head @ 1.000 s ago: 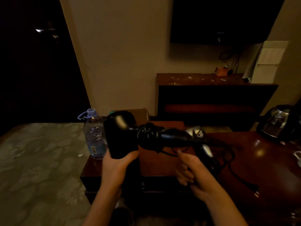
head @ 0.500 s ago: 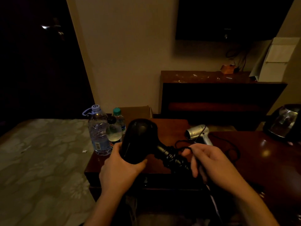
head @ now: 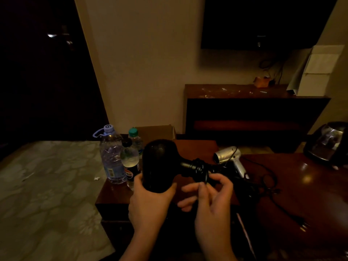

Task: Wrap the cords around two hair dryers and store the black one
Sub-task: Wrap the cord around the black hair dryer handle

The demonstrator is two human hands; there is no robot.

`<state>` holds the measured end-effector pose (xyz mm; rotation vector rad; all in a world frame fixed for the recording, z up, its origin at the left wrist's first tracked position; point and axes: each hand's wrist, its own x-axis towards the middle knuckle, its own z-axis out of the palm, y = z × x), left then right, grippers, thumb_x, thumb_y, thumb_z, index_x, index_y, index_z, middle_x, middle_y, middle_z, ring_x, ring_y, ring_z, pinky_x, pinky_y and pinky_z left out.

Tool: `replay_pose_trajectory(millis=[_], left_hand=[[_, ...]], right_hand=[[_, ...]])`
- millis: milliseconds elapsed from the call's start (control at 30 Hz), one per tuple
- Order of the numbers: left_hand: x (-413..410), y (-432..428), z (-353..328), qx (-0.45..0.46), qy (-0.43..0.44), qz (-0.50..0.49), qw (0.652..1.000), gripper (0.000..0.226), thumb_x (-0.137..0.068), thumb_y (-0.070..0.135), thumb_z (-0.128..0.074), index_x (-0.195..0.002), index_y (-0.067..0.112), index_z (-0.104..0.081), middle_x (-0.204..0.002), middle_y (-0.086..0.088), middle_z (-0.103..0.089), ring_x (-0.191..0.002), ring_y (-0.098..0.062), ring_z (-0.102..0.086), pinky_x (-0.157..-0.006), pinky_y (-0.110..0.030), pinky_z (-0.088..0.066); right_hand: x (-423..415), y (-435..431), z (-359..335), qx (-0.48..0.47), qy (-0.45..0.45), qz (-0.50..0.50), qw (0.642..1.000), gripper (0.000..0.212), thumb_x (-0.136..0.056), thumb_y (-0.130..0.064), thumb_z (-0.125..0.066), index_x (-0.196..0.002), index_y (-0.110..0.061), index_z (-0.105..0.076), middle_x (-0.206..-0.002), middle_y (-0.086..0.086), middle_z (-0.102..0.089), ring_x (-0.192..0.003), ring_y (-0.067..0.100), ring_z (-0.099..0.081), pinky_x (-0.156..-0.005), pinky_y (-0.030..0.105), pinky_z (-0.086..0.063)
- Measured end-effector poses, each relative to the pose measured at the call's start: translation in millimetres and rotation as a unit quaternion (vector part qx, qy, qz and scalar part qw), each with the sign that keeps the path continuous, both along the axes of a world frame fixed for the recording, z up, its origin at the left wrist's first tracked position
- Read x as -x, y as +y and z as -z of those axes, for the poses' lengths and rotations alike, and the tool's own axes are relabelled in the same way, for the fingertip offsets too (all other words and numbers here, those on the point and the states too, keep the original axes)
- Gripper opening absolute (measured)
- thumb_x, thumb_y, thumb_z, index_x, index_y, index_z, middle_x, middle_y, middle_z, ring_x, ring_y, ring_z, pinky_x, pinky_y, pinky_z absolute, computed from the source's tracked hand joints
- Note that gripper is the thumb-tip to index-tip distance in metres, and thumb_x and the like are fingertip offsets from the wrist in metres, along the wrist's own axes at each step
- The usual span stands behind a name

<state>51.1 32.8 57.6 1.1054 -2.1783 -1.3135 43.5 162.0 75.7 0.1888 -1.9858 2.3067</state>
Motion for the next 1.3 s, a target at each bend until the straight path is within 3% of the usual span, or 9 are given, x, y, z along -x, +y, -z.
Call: replay_pose_trajectory(millis=[133,267,367,433,567,733,1067,1167,1300], left_hand=[[-0.5,1.5,3.9,-0.066,-0.015,0.027,0.997,0.091,-0.048,0.067,-0.083,-0.128,0.041,-0.048,-0.107,0.008,-0.064,-0.100,-0.022,-0.063,-0.087,-0.040,-0.051],[-4.1,-1.0,0.4,-0.140,0.000,0.028,0.990,0.091,-0.040,0.059,-0.085,-0.123,0.037,-0.054,-0.106,0.009,-0.068,-0.097,-0.020,-0.067,-0.091,-0.046,-0.056],[-4.3,-3.1,4.1,-0.184,0.019,0.058,0.981,0.083,-0.037,0.051,-0.089,-0.113,0.033,-0.062,-0.099,0.006,-0.075,-0.088,-0.020,-0.074,-0.085,-0.051,-0.061],[-5.9,-3.6,3.9,-0.203,0.017,0.098,0.974,0.069,-0.043,0.042,-0.092,-0.106,0.030,-0.067,-0.092,0.001,-0.079,-0.081,-0.022,-0.077,-0.081,-0.051,-0.063],[-12.2,-5.5,0.2,-0.258,-0.010,0.191,0.947,0.049,-0.059,0.022,-0.092,-0.102,0.014,-0.071,-0.090,-0.011,-0.080,-0.081,-0.030,-0.078,-0.084,-0.049,-0.061],[-17.9,-13.7,-2.6,-0.271,-0.077,0.319,0.905,0.038,-0.077,0.029,-0.086,-0.108,0.010,-0.075,-0.098,-0.011,-0.081,-0.089,-0.026,-0.078,-0.078,-0.033,-0.058],[-26.1,-14.6,-4.5,-0.364,-0.117,0.356,0.853,0.054,-0.078,0.051,-0.079,-0.117,0.014,-0.075,-0.113,-0.019,-0.076,-0.110,-0.038,-0.070,-0.107,-0.051,-0.047],[-25.8,-14.9,-9.3,-0.427,-0.099,0.323,0.839,0.038,-0.087,0.052,-0.059,-0.092,0.024,-0.085,-0.103,-0.012,-0.080,-0.111,-0.036,-0.068,-0.101,-0.047,-0.047],[-21.0,-16.4,-4.6,-0.456,-0.064,0.311,0.831,0.051,-0.087,0.051,-0.058,-0.110,0.011,-0.080,-0.115,-0.023,-0.074,-0.106,-0.040,-0.068,-0.099,-0.047,-0.048]], right_hand=[[-4.0,-5.7,12.1,0.064,0.004,0.014,0.998,0.025,-0.101,-0.005,-0.046,-0.092,-0.027,-0.038,-0.095,0.014,-0.077,-0.070,0.034,-0.075,-0.069,0.032,-0.061],[8.1,1.7,18.1,0.143,-0.102,0.053,0.983,0.033,-0.089,-0.001,-0.067,-0.075,-0.011,-0.039,-0.082,0.024,-0.076,-0.084,0.033,-0.077,-0.091,0.051,-0.057],[15.0,6.0,25.3,0.163,-0.147,0.021,0.976,0.027,-0.083,-0.007,-0.073,-0.097,-0.002,-0.051,-0.087,0.022,-0.076,-0.074,0.030,-0.077,-0.077,0.043,-0.063],[19.9,9.7,25.9,0.138,-0.125,-0.020,0.982,0.057,-0.071,-0.015,-0.080,-0.119,-0.010,-0.050,-0.096,0.015,-0.075,-0.069,0.027,-0.076,-0.060,0.030,-0.063],[33.5,25.4,23.8,-0.002,0.032,-0.041,0.999,0.084,-0.055,-0.013,-0.093,-0.130,-0.020,-0.053,-0.117,0.001,-0.069,-0.105,0.010,-0.070,-0.080,0.016,-0.057],[42.5,44.5,26.4,-0.043,0.047,-0.168,0.984,0.068,-0.070,-0.015,-0.088,-0.131,-0.026,-0.060,-0.128,-0.004,-0.068,-0.120,0.011,-0.064,-0.101,0.032,-0.054],[38.7,25.7,35.8,0.077,-0.143,-0.135,0.977,0.032,-0.081,-0.009,-0.079,-0.112,-0.007,-0.071,-0.112,-0.005,-0.076,-0.102,0.013,-0.073,-0.088,0.042,-0.060],[42.8,26.0,37.2,0.117,-0.227,-0.070,0.964,0.028,-0.084,-0.022,-0.077,-0.111,-0.016,-0.075,-0.107,0.003,-0.078,-0.096,0.021,-0.075,-0.076,0.042,-0.062],[43.8,28.1,36.7,0.124,-0.258,-0.041,0.957,0.031,-0.083,-0.026,-0.078,-0.112,-0.016,-0.072,-0.105,0.005,-0.077,-0.088,0.020,-0.075,-0.057,0.031,-0.057]])
